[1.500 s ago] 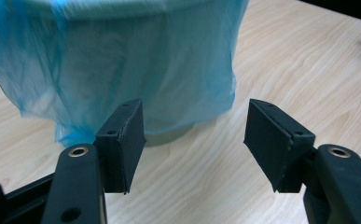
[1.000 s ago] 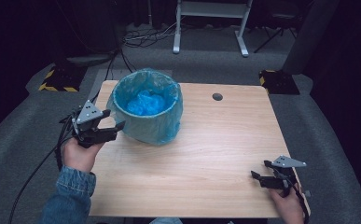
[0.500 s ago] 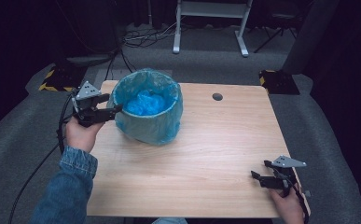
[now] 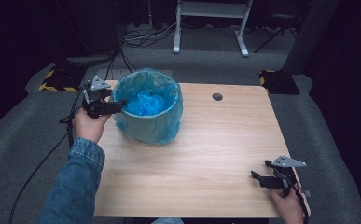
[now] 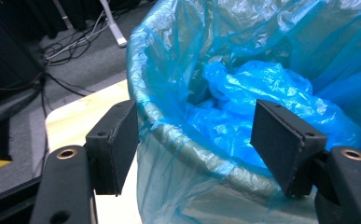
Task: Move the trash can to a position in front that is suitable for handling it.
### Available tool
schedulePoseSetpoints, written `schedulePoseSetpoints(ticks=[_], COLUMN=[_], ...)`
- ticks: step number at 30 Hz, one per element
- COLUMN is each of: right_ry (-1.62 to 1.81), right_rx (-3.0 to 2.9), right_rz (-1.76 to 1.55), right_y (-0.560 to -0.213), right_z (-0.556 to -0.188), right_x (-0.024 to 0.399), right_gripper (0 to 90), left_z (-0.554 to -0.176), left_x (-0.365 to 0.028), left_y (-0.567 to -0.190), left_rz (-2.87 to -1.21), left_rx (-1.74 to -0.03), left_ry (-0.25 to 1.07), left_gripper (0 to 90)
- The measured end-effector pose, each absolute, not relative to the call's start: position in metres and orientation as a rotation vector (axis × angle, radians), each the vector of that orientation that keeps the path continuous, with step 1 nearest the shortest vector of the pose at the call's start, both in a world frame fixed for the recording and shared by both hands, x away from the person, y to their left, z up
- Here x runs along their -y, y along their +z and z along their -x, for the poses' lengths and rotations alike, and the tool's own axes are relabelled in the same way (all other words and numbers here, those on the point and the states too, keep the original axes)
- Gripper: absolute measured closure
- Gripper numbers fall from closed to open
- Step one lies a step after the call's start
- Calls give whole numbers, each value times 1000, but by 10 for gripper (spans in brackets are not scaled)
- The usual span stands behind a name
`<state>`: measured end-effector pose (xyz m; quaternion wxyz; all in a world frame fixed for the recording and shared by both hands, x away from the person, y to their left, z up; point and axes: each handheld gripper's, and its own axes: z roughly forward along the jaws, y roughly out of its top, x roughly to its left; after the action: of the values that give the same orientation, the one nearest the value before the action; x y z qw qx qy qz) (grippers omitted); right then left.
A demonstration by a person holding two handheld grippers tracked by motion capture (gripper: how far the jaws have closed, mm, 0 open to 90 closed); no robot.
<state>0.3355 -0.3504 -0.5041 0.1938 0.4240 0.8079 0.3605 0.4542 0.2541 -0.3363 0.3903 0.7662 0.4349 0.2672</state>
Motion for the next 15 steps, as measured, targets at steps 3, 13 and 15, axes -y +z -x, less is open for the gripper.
schedulePoseSetpoints(ticks=[3, 13, 15], right_ry=[1011, 1010, 1011], right_rx=[-2266, -2262, -2262], right_rz=[-1189, -1194, -1195], right_y=[-504, -504, -504], right_z=[-335, -335, -335], right_x=[350, 350, 350], right_gripper=[201, 201, 201], left_z=[-454, -436, -427], left_x=[-251, -230, -222], left_y=[-337, -333, -334], left_rz=[-1946, -1995, -1990], left_rx=[-1118, -1064, -1022], left_ry=[668, 586, 598], left_gripper=[318, 329, 331])
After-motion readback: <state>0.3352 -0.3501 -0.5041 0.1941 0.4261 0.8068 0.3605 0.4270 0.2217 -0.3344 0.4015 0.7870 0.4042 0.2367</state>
